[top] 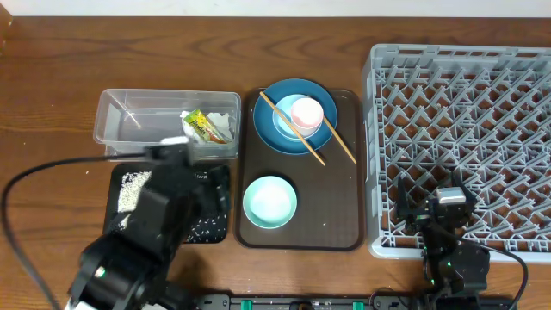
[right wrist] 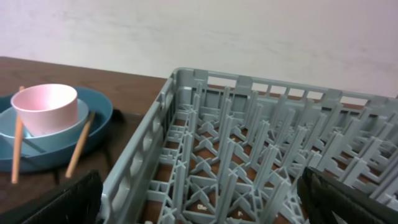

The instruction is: Sort waste into correct bins and load items into the dishwasher rack

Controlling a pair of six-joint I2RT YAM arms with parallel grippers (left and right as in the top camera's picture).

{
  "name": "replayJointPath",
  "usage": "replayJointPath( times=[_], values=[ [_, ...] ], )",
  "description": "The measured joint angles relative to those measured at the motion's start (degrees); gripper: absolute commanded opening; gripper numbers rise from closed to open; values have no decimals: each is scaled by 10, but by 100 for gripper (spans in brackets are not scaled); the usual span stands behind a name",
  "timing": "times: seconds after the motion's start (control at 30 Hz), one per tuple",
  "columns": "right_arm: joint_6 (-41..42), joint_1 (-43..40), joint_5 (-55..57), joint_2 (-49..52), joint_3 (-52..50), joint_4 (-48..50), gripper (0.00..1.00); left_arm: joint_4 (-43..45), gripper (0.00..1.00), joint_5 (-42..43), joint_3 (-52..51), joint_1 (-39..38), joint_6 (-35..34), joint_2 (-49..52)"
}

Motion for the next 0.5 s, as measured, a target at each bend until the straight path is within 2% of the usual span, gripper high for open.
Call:
replayJointPath(
  times=[0.17,0.27,0.4,0.5],
  values=[
    [27,0,-51,0,3,-8,99,-41,87,-34,0,11,0,-31],
    [58,0,-73,0,31,-66,99,-42,89,-41,0,12,0,-29],
    [87,0,-71,19,112,-167,99,-42,91,-46,0,12,0,-29],
    [96,0,-58,64,221,-224,99,-42,91,-46,0,12,0,-28]
  ],
)
